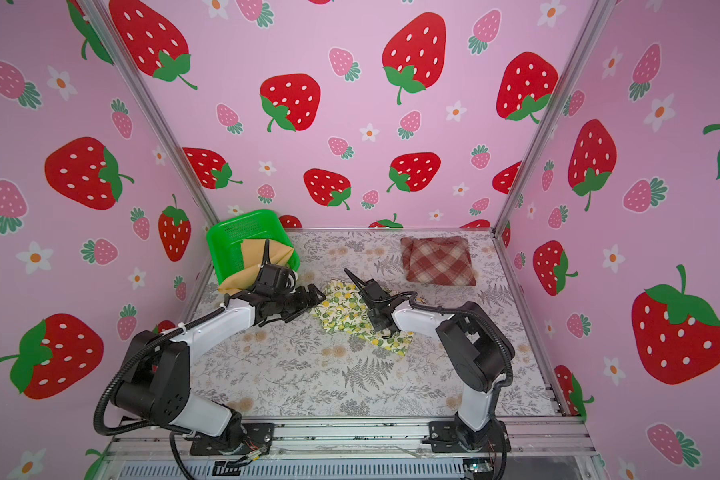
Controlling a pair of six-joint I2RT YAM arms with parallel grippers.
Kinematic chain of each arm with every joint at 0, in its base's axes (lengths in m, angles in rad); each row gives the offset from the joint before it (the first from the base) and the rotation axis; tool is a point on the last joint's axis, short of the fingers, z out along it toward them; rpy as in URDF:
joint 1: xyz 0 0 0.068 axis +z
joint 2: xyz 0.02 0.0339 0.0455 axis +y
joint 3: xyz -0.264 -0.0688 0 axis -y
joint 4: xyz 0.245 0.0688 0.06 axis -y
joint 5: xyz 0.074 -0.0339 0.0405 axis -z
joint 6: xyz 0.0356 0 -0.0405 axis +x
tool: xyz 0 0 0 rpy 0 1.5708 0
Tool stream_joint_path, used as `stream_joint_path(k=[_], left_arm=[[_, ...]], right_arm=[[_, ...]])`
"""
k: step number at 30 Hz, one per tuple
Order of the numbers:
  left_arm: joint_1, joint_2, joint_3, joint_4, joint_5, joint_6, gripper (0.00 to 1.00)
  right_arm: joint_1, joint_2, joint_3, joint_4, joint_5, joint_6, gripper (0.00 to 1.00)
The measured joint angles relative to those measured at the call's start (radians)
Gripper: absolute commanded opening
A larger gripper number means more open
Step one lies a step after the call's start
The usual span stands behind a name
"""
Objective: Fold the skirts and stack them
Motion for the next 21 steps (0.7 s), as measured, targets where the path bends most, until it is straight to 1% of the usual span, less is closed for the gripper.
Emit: stream_joint_path(k=[3,6,11,14,21], left_arm=[[0.000,0.045,0.000,0.011,0.008,0.002,0.90],[-0.006,0.069,-0.001,0.013,0.018,0.000,0.88],[-0.054,0.045,-0.028,0.041,0.015,0.000,0.87],[-0.086,0.016,-0.053,0.040,0.006,0.000,0.87],[-0.097,0.011,-0.051,0.024,-0.039,0.006,0.85]], right_arm=[[0.000,-0.003,0.014,-0.009,0.000,-0.002,0.19],[0.000,-0.027,0.015,-0.024,-0.001,-0.002,0.17],[-0.004,-0.084,0.043,-0.058,-0.001,-0.009,0.14],[-0.017,-0.128,0.069,-0.076,-0.005,-0.014,0.14],[-0.114,-0.225,0.111,-0.113,-0.040,-0.027,0.13]])
